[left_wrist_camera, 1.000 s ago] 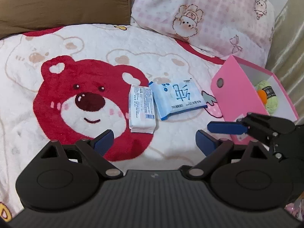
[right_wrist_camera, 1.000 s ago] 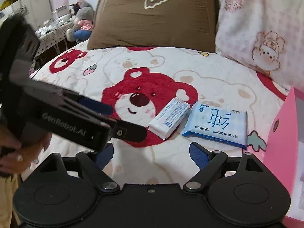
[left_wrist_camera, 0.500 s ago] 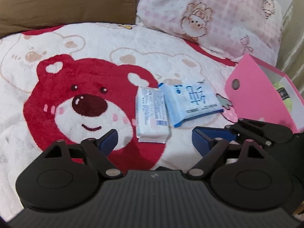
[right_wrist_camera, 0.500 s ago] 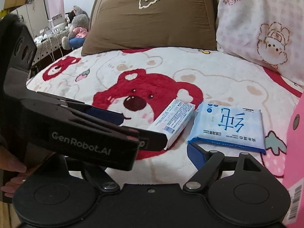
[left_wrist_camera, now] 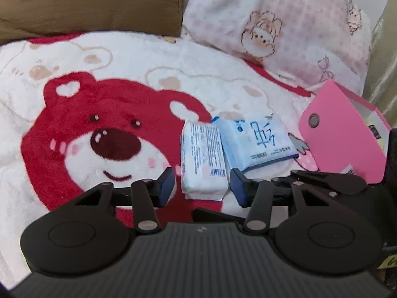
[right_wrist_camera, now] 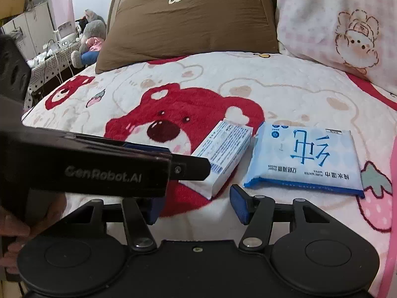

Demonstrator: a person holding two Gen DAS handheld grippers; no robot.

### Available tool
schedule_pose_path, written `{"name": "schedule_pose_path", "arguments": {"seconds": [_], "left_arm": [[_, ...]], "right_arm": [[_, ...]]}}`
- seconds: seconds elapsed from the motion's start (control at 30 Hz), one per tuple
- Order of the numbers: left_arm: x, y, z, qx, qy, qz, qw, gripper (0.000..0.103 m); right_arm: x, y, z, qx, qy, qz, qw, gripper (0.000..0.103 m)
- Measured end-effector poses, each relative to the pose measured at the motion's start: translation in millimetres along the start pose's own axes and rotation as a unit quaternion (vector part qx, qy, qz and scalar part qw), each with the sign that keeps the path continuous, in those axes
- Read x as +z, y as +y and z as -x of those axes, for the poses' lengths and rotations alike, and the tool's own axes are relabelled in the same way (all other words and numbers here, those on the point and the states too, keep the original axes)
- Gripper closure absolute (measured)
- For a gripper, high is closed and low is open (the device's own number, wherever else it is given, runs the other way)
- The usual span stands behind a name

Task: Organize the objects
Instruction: 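Lower the left gripper and close it on the small white box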

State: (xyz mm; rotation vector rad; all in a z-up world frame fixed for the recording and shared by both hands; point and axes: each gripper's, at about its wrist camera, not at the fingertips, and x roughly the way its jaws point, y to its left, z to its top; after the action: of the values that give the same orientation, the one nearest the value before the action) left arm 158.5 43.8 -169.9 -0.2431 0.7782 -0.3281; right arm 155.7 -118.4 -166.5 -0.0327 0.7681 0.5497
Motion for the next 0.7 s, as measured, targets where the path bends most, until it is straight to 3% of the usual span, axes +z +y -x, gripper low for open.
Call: {"name": "schedule_pose_path", "arguments": {"seconds": [0.17,0.33,0.53,0.57,0.67,0.7], "left_arm": [[-2.9,3.2,-4.6,-0.012,0.013,0.026,0.9995,0.067],[-1.9,6.5,3.6,-0.025,0.023,0.071,0.9969,0.067],[-11.6,5.2,15.2,-0.053,0.072,0.116,0.9892,0.067],[-14.7,3.7,14.9,-0.053,0.091,0.129,0.9861,0.067],[-29.5,3.8,14.5,-0.074,0.141,0.205,0.9659,0.067],[-33.2,1.2,15.5,-0.072,0.144,0.203,0.9658,0.067]], "right_arm": [[-2.0,6.4,-7.2,-0.007,0.005,0.026,1.0,0.052],[-0.4,15.3,1.1,-0.018,0.002,0.044,0.999,0.052],[-4.1,18.8,17.6,-0.013,0.028,0.057,0.998,0.051],[-5.4,18.9,21.8,-0.012,0.032,0.056,0.998,0.051],[-13.7,18.7,39.8,-0.001,0.052,0.038,0.998,0.049],[-18.1,19.7,44.7,-0.005,0.052,0.04,0.998,0.048]]}}
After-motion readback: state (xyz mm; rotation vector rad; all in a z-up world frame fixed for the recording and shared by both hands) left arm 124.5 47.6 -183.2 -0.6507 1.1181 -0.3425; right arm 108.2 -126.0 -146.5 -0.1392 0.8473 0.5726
